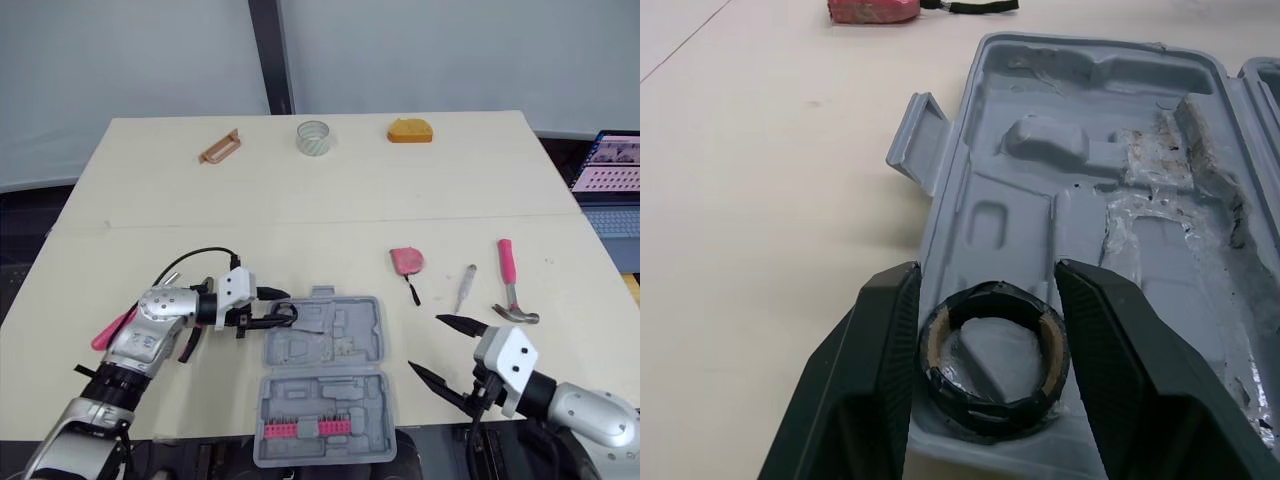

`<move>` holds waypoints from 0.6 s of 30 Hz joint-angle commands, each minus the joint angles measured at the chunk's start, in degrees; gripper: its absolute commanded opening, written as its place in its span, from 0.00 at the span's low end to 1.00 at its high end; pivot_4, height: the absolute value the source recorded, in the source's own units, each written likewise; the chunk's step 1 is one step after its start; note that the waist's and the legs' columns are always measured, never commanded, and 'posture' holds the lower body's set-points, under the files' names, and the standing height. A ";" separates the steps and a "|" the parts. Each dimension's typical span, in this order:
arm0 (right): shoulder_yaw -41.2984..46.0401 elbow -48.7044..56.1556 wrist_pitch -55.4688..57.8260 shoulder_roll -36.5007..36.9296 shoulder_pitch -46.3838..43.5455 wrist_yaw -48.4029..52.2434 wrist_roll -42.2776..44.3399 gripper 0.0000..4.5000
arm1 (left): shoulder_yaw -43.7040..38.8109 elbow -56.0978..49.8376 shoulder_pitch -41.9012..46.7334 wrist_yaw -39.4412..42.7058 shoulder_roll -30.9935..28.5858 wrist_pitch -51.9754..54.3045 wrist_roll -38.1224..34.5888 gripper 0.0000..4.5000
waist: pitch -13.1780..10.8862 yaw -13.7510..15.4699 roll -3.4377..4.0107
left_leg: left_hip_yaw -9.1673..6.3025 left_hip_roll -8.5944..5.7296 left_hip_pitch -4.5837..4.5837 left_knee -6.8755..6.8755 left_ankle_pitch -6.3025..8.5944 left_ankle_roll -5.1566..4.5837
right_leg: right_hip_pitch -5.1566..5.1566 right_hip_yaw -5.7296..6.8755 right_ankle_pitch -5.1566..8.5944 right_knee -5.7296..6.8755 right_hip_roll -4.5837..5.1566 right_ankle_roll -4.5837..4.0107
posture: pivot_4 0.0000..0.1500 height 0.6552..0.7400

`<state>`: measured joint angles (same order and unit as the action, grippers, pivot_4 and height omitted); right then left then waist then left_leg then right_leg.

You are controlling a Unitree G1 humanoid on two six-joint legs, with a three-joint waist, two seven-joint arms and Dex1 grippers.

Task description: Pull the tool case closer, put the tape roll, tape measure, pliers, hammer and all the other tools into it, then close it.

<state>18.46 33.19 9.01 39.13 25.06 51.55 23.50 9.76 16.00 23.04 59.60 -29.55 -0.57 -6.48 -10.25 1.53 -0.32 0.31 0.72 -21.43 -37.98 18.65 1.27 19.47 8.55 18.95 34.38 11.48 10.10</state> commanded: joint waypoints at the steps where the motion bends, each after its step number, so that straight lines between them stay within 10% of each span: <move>1: 1.61 0.52 0.11 0.55 -0.13 -0.01 1.11 1.00 | -0.50 -0.38 0.08 -0.77 0.52 -0.55 -0.24 0.51 | 0.00 0.02 0.00 | 0.00 0.00 0.00 0.00 0.00 0.00 | 0.00 0.00 0.00 0.00 0.00 0.00 | 1.00 1.00; 8: 1.48 0.64 0.19 0.65 0.17 -0.29 0.91 1.00 | -0.27 -1.46 -0.60 -0.49 0.46 0.58 -0.73 0.51 | 0.00 -0.01 0.00 | 0.01 0.00 0.00 0.00 0.00 0.00 | 0.00 0.00 0.00 0.00 0.00 0.00 | 1.00 1.00; 13: 1.48 0.68 0.28 0.67 0.21 -0.36 0.83 1.00 | -0.25 -2.36 -0.60 -1.31 0.81 0.89 -0.44 0.01 | 0.00 0.00 0.00 | 0.01 0.00 0.00 0.00 0.00 0.00 | 0.00 0.00 0.00 0.00 0.00 0.00 | 1.00 1.00; 18: 1.78 0.73 0.32 0.77 0.51 -0.20 0.88 1.00 | -0.09 -2.64 -0.84 -2.03 0.91 0.51 0.06 0.01 | 0.00 -0.01 0.00 | 0.01 0.00 0.00 0.00 0.00 0.00 | 0.00 0.00 0.00 0.00 0.00 0.00 | 1.00 1.00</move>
<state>18.46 33.18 9.26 39.54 25.28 51.55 23.49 9.79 15.41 22.68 57.92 -28.81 0.62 -6.43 -10.24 1.52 -0.32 0.32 0.72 -21.43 -37.98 18.65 1.27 19.47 8.55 18.95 34.39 11.48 10.10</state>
